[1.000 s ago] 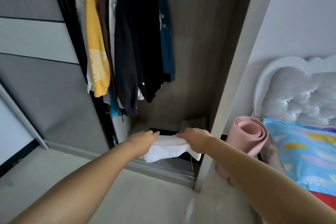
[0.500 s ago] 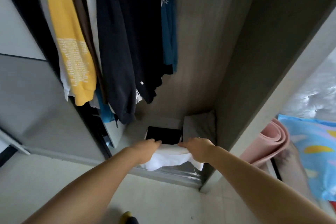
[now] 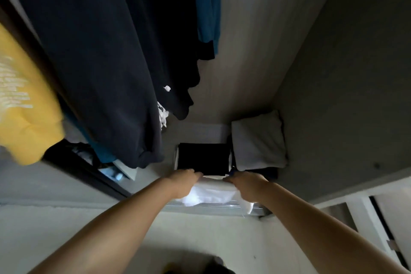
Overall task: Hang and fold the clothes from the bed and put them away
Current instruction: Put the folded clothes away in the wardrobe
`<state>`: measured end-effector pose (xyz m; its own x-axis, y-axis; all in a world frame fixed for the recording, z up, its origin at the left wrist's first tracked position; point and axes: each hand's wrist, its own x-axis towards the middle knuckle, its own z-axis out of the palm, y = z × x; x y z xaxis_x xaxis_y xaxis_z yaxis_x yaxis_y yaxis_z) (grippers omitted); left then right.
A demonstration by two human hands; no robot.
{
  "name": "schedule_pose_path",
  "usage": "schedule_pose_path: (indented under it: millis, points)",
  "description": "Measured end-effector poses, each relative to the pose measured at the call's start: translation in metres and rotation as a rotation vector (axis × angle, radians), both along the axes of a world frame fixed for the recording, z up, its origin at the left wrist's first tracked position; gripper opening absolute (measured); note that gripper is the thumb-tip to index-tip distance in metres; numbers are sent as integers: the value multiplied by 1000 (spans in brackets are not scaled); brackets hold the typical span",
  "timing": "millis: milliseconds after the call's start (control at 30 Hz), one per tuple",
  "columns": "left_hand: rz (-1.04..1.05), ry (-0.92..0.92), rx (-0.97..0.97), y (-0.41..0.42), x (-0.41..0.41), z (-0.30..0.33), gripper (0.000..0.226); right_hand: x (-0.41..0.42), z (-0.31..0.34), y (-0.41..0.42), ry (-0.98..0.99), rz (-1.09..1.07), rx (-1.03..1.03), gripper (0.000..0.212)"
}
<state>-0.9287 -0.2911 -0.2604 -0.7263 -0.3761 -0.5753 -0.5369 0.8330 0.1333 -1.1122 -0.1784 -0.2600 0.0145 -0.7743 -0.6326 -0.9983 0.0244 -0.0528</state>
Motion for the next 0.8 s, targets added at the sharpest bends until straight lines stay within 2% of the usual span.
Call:
schedule_pose_path:
  millis: [200, 267, 400, 500, 600, 700, 800]
  points:
    - [1, 35, -79, -76, -44, -116, 59, -46, -102, -68, -4, -78, -58, 61]
    - [13, 100, -146, -107, -61, -137, 59, -66, -122, -96, -13, -115, -136, 60]
    - [21, 205, -436, -165, -91, -185, 71, -99, -168, -152, 52, -131, -385, 70]
    - [109, 296, -454, -190, -99, -242, 79, -108, -222, -175, 136, -137, -517, 83]
    - [149, 279, -455, -180, -91, -338, 78, -96, -306, -173, 193, -144, -459, 92]
    - [168, 205, -368, -150, -81, -424, 90, -77, -383, -153, 188, -178, -333, 99]
    - [229, 245, -341, -156, -89, -462, 94, -86, -414, -162, 128, -224, -336, 99]
